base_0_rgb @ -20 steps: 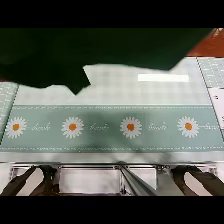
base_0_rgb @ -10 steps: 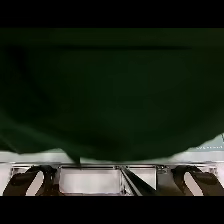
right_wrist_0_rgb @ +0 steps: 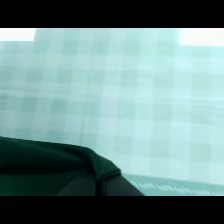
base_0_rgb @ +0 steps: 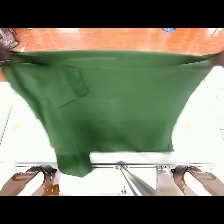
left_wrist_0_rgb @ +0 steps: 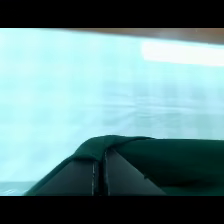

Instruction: Fold the shirts.

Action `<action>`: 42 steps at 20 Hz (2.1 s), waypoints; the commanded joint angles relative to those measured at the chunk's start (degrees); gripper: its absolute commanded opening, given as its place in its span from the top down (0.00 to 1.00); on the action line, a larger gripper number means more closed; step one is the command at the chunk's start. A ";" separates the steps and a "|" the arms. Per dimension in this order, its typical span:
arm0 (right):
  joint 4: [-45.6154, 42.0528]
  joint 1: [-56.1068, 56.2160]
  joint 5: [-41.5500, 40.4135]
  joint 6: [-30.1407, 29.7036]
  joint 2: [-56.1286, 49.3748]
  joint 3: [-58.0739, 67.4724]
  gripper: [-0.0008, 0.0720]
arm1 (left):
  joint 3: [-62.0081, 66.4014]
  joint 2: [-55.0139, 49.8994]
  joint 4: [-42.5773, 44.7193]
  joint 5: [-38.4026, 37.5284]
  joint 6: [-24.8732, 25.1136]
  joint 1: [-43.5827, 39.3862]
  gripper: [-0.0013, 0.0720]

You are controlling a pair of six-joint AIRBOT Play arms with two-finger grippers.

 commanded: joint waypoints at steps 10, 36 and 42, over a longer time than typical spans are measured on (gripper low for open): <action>13.86 0.02 -17.05 1.79 -50.60 23.54 0.96 | 23.45 -48.57 -12.04 9.90 -3.93 -0.33 0.96; 2.03 -16.02 7.89 0.28 -27.69 1.68 0.42 | -3.56 -27.69 -6.49 -19.32 5.66 16.48 0.29; 16.13 -20.15 -10.56 -9.16 -5.62 -41.86 0.42 | -38.73 -10.23 -25.33 -10.51 13.44 29.46 0.29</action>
